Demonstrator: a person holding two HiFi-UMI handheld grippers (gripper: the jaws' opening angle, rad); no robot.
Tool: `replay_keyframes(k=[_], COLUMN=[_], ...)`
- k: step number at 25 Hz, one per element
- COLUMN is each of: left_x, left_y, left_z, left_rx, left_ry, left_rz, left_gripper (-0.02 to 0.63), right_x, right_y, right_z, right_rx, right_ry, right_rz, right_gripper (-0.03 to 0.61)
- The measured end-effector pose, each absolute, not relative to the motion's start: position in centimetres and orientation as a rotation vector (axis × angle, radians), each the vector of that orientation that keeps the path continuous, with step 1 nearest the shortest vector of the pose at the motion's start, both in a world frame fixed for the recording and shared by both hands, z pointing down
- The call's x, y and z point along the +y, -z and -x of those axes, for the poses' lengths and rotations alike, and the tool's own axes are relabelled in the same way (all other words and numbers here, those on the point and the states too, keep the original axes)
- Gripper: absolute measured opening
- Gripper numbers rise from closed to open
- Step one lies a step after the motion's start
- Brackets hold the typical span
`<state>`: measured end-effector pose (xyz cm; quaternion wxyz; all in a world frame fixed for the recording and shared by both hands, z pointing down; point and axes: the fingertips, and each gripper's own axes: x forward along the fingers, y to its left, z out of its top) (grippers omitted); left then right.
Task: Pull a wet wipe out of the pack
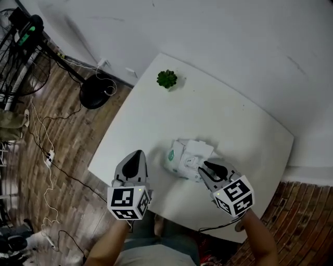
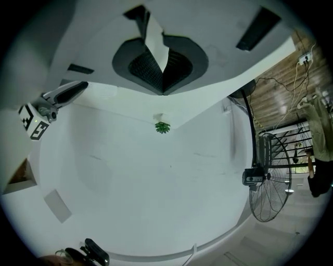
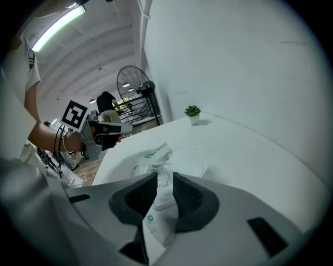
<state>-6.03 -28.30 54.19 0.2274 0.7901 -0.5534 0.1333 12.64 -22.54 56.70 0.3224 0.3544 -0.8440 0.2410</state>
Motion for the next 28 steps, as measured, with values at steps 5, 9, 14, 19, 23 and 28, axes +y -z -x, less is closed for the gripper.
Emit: replay_keyframes(k=[5,9,14,19,23,28], left_x=[-27.9,-27.5,-27.4,-27.6,-27.7,-28.0], left_y=[-54.6,-55.0,-55.5,-55.8,-55.8,-55.7], left_z=[7.0,7.9,8.9,9.6,10.0,10.1], left_rx=[-1.551,-1.570,-1.592,-1.606,-1.613,-1.615], left_ry=[-0.359,-0.356,-0.351,-0.349,-0.345,-0.345], left_rz=[-2.141,-2.118,-2.084,-2.065,-2.058,-2.054], left_gripper=[0.002,0.002,0.003,0.002,0.003,0.002], right_x=[-22.5,-22.7,-22.7,-22.7,-22.7,-22.6], right_y=[-57.7,-58.0,-58.5,-59.0,-59.1,-59.2], right_z=[-11.9,-11.5,-11.2,-11.0,-11.0,-11.0], right_rx=[-2.191,-2.170,-2.132,-2.095,-2.074,-2.064], right_ry=[-0.604,-0.585,-0.575,-0.554,-0.546,-0.550], right_rz=[-0.807,-0.733,-0.654,-0.624,-0.613,-0.619], right_gripper=[0.095,0.094,0.087,0.072,0.066,0.062])
